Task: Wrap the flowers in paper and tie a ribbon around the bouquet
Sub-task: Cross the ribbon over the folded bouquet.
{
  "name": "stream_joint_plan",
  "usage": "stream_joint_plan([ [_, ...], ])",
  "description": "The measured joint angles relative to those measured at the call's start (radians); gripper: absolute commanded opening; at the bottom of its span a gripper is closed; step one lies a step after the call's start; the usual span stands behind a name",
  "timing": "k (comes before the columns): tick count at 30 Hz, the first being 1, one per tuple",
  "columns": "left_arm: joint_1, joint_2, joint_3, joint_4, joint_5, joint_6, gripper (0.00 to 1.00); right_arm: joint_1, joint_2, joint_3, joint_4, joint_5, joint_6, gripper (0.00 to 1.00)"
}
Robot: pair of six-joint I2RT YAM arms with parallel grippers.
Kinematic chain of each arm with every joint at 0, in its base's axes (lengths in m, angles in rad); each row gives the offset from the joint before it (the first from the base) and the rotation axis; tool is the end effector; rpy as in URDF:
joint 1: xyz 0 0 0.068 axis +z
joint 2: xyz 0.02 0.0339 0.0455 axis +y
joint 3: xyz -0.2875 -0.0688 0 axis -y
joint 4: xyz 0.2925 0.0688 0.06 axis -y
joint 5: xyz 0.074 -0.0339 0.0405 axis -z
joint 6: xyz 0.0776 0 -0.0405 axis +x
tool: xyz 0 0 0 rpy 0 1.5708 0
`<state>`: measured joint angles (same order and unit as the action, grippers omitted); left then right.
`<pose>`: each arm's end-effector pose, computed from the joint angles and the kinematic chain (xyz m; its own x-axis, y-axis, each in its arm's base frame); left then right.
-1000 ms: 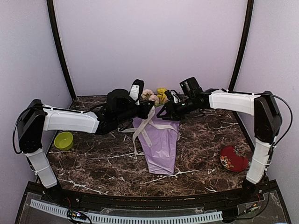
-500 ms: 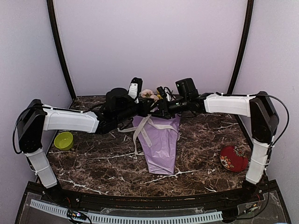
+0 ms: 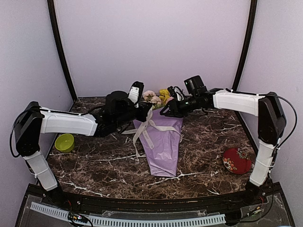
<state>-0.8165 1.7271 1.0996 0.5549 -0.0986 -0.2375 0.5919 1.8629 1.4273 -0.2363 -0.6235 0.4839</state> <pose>0.3395 -0.3501 0.2634 -0.2031 -0.1258 -0.9710 0.6278 0.7443 -0.2277 0.3901 0.3169 0.2345 -0.8444 -0.1126 -0.5237 -0.4963 0.5323 0.6858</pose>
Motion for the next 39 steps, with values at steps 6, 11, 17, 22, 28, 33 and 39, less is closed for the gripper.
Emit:
stream_joint_plan([
  [6, 0.06, -0.008, 0.04, -0.145, -0.016, 0.017, 0.0, -0.033, 0.064, 0.153, -0.213, 0.138, -0.183, 0.43],
  [11, 0.148, -0.003, 0.099, -0.209, 0.003, 0.023, 0.0, -0.026, 0.168, 0.224, -0.307, 0.151, -0.259, 0.43],
  [17, 0.163, 0.045, 0.227, -0.233, 0.126, 0.108, 0.0, -0.026, 0.177, 0.225, -0.317, 0.1, -0.282, 0.47],
  [22, 0.157, 0.038, 0.193, -0.172, 0.285, 0.122, 0.0, -0.024, 0.172, 0.232, -0.207, 0.063, -0.251, 0.52],
  [28, 0.156, 0.017, 0.119, -0.095, 0.476, 0.121, 0.0, -0.024, 0.172, 0.254, -0.026, -0.035, -0.183, 0.59],
  [33, 0.156, 0.007, 0.118, -0.058, 0.591, 0.11, 0.0, -0.011, 0.172, 0.254, 0.122, -0.151, -0.145, 0.67],
  [39, 0.156, -0.008, 0.115, -0.029, 0.649, 0.093, 0.0, 0.019, 0.172, 0.252, 0.21, -0.244, -0.135, 0.71],
])
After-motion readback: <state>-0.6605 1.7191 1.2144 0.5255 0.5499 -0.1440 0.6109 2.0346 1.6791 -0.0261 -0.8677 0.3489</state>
